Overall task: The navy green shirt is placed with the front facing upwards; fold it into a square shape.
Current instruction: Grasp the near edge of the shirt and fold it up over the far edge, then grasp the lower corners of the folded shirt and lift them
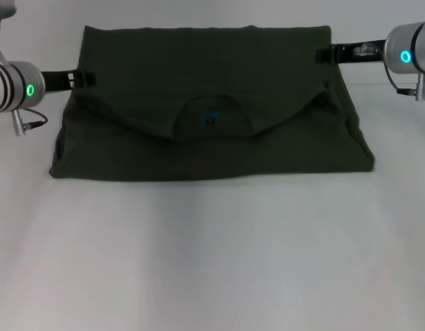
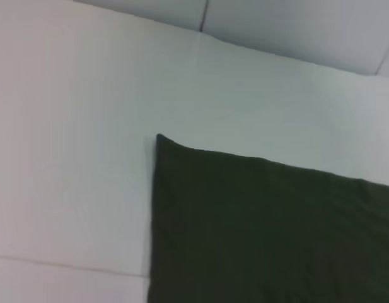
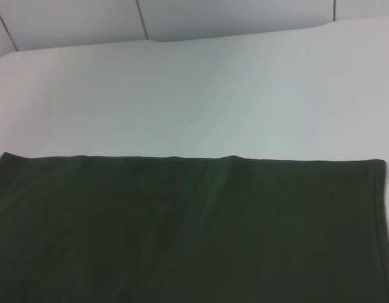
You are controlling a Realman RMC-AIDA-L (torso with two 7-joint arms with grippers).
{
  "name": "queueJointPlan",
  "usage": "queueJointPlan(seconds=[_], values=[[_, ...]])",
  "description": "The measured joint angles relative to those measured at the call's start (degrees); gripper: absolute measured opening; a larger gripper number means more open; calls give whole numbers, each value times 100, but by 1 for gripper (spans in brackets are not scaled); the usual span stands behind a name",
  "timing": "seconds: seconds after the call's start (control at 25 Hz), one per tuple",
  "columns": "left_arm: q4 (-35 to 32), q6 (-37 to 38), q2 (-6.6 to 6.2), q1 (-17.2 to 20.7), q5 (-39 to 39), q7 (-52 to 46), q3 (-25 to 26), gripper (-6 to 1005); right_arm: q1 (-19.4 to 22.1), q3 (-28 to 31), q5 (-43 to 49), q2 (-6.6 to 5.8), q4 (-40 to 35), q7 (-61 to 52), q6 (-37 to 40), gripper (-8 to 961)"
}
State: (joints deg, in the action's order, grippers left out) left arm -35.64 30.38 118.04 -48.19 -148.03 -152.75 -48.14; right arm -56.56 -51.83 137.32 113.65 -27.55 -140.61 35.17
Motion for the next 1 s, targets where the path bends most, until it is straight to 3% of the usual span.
queueJointPlan(seconds=[0.08,0.24,0.44,0.56,0.76,1.0], values=[[-149,22,23,105,55,-60,51,341,100,155,-79,-8,-146,-1,237,338],[-745,439,63,625,729,126,142,498,696,531,-576,70,-715,47,1043,481],[-917,1320,-27,1067,1599,859,444,614,1676,598,-2061,97,-1061,533,2015,655],[-868,1812,-24,1265,2002,1516,829,613,2174,601,-2911,64,-1033,964,2511,735],[-716,2128,8,1534,2431,2263,1051,612,2626,615,-3430,90,-1007,1328,2851,736],[-379,1967,26,1573,2391,2471,1026,610,2656,647,-3436,50,-942,1355,2874,736]])
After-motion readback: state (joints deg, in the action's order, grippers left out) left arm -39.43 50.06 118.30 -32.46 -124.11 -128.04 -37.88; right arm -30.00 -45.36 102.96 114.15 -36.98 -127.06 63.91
